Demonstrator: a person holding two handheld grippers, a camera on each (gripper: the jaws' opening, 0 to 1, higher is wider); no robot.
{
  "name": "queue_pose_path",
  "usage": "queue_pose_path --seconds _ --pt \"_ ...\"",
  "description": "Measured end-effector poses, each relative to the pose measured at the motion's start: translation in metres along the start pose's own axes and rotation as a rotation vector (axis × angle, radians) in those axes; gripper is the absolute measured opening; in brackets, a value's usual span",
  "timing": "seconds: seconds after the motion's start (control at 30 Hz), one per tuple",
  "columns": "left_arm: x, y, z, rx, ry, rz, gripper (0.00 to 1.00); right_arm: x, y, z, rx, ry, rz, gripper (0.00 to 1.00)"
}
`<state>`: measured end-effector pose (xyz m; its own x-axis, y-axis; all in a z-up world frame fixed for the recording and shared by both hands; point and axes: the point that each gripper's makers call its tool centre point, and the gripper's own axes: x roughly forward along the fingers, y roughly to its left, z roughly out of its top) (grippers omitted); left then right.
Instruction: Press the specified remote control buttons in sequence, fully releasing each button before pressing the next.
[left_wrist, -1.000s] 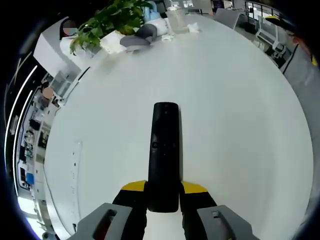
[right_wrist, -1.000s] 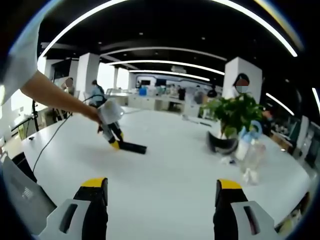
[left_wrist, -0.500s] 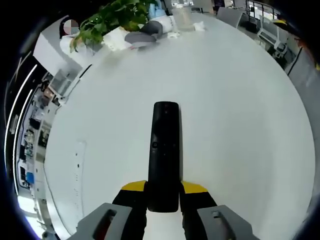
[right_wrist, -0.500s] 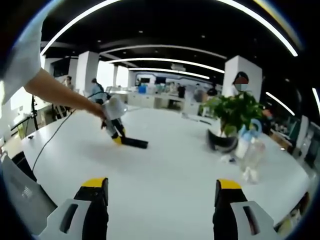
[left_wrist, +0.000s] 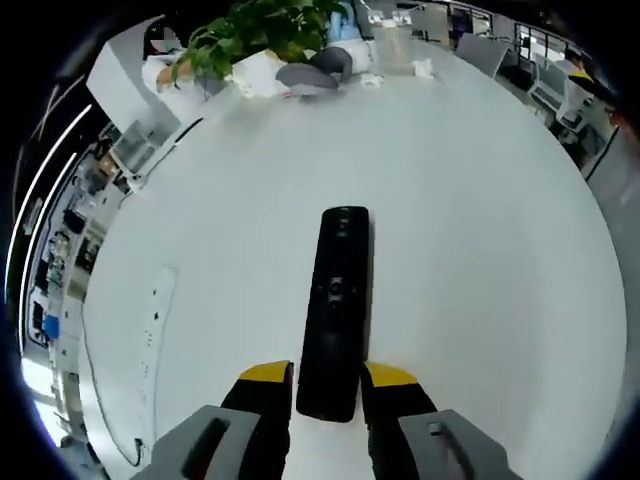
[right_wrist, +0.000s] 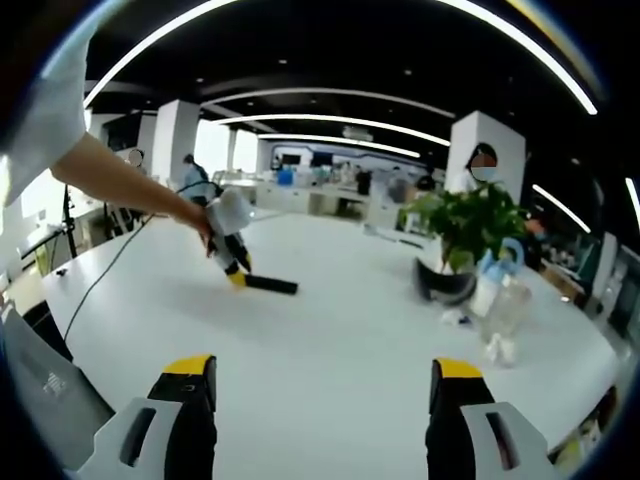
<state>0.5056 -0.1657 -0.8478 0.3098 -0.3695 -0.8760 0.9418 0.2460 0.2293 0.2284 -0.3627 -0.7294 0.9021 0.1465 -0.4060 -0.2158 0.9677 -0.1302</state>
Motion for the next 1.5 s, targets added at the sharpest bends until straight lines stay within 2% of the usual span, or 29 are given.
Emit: queue_pose_path --seconds 0.13,0.2,0.23,0.3,0.47,0.53,0.57,0.67,0.77,0.8,0.87,1.13,1.3,1.5 --pt "-0.002 0.004 -0.001 -0.061 -0.049 0.053 0.35 -0.001 0.0 0.003 0.003 -0.014 0.0 0.87" --pt "-0.004 0.007 -0.005 -0.102 -0.057 0.079 0.41 -0.002 -0.001 0.004 0.01 -0.024 -0.001 0.87" --pt "-0.006 0.014 -0.004 -0.104 -0.082 0.125 0.45 -0.002 -0.001 0.005 0.012 -0.026 -0.001 0.87" --pt "-0.007 0.015 -0.005 -0.117 -0.096 0.134 0.56 -0.002 -0.001 0.005 0.014 -0.031 -0.002 0.88" --pt "-0.014 0.013 -0.008 -0.242 -0.165 0.188 0.87 -0.003 -0.003 0.008 0.013 -0.049 -0.013 0.92" --pt "-0.022 0.008 -0.005 -0.291 -0.218 0.209 0.91 -0.005 -0.004 0.011 0.021 -0.066 -0.017 0.93" --pt "-0.024 0.006 -0.006 -0.305 -0.225 0.215 0.93 -0.005 -0.004 0.012 0.025 -0.07 -0.018 0.94" --pt "-0.032 -0.009 -0.014 -0.367 -0.225 0.205 0.95 -0.006 -0.005 0.015 0.038 -0.084 -0.016 0.96" --pt "-0.039 -0.018 -0.018 -0.391 -0.241 0.215 0.97 -0.006 -0.004 0.016 0.043 -0.089 -0.013 0.98" --pt "-0.044 -0.022 -0.018 -0.415 -0.256 0.228 1.0 -0.006 -0.004 0.016 0.045 -0.092 -0.013 0.98" --pt "-0.054 -0.024 -0.011 -0.451 -0.332 0.252 1.0 -0.007 -0.005 0.018 0.053 -0.1 -0.01 0.98" --pt "-0.092 -0.04 -0.004 -0.488 -0.427 0.311 1.0 -0.01 -0.007 0.025 0.098 -0.149 -0.005 0.99" --pt "-0.115 -0.052 -0.004 -0.483 -0.474 0.416 1.0 -0.01 -0.007 0.025 0.091 -0.15 -0.006 0.99" --pt "-0.135 -0.065 -0.011 -0.565 -0.518 0.467 1.0 -0.011 -0.007 0.025 0.088 -0.152 -0.011 0.98"
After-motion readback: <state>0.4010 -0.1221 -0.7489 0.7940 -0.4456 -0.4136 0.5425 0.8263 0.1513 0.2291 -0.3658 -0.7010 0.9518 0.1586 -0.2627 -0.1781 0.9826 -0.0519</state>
